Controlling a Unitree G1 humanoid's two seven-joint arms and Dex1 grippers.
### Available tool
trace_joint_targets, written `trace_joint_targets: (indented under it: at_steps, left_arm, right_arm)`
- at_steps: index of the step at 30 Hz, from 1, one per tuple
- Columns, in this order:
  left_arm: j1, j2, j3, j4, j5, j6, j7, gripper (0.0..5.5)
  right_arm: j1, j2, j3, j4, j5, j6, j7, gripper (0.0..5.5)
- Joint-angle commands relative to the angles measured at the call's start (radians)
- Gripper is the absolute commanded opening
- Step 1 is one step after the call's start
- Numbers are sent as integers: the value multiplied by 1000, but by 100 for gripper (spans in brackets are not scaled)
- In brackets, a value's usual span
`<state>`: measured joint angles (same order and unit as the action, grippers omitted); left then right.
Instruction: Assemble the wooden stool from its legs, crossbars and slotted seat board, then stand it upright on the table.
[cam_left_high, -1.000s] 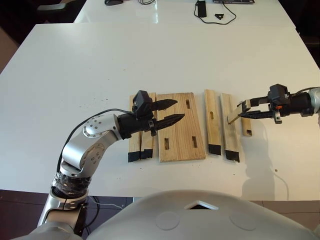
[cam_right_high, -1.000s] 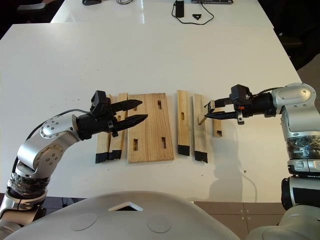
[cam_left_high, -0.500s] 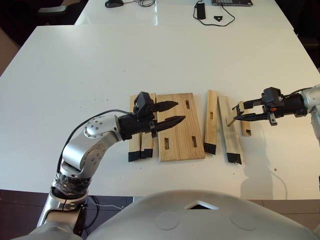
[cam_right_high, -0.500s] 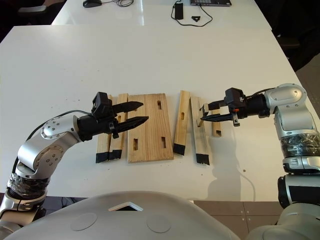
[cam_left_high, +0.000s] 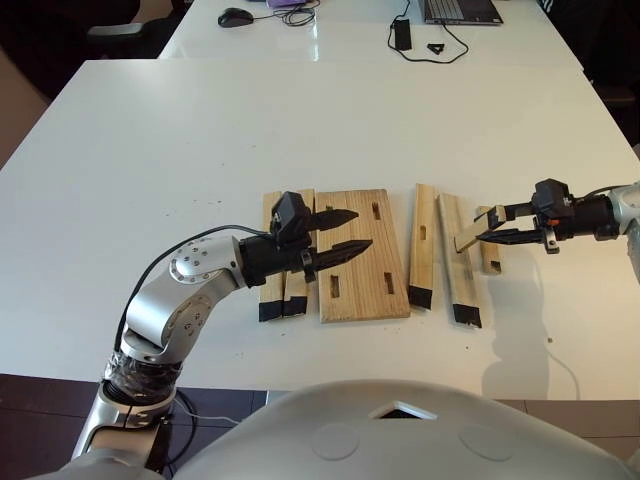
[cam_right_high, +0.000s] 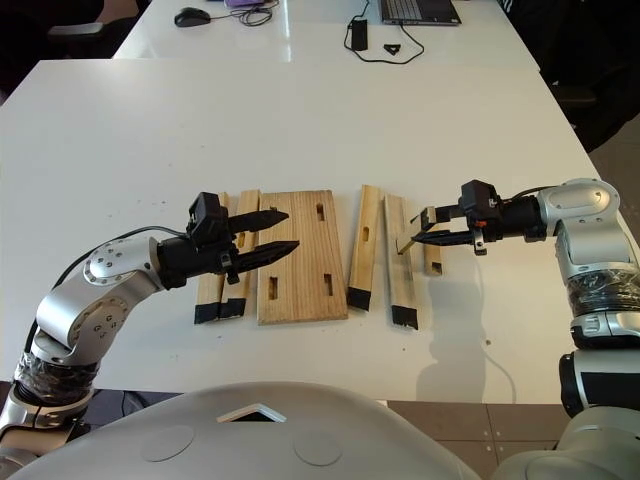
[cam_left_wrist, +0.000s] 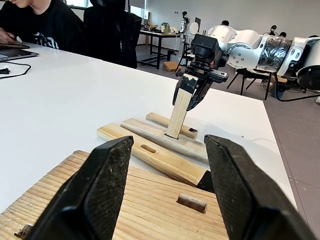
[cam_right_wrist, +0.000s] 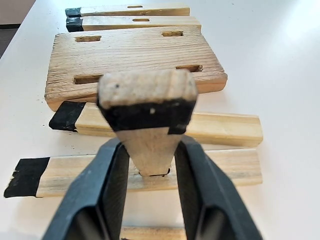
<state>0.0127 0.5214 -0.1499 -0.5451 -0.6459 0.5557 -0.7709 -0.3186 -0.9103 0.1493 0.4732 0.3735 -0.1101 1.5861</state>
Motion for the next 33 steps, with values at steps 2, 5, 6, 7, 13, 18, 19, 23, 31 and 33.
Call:
trace_joint_targets:
  at_steps: [2,5,6,7,13,18,19,23,31,33]
  left_arm:
    - [-7,10,-8,-4,22,6,6,266]
    - [-8,8,-10,-1,28,5,8,266]
    - [-7,7,-11,0,30,4,8,266]
    - [-6,5,-14,2,35,1,9,266]
    - [-6,-5,-21,13,57,-7,20,266]
    - [2,-11,-22,9,64,-9,22,266]
    - [3,-11,-21,9,64,-9,22,266]
    - [7,-16,-22,9,69,-14,26,266]
    - [15,-17,-20,5,70,-20,26,266]
    - [15,-18,-20,3,69,-20,26,266]
  right_arm:
    - [126,10,97,10,-113,18,18,128]
    - [121,13,89,7,-119,-1,1,128]
    - [114,19,83,8,-120,-3,-15,128]
    - [104,31,73,4,-112,2,-36,128]
    - [63,66,29,-53,-67,61,-99,192]
    - [65,61,6,-71,-80,84,-93,254]
    - [68,55,-4,-85,-69,96,-88,254]
    - [59,37,-73,-159,11,178,-56,254]
    - [43,25,-250,-447,288,458,-80,254]
    - [34,39,-274,-495,329,500,-110,254]
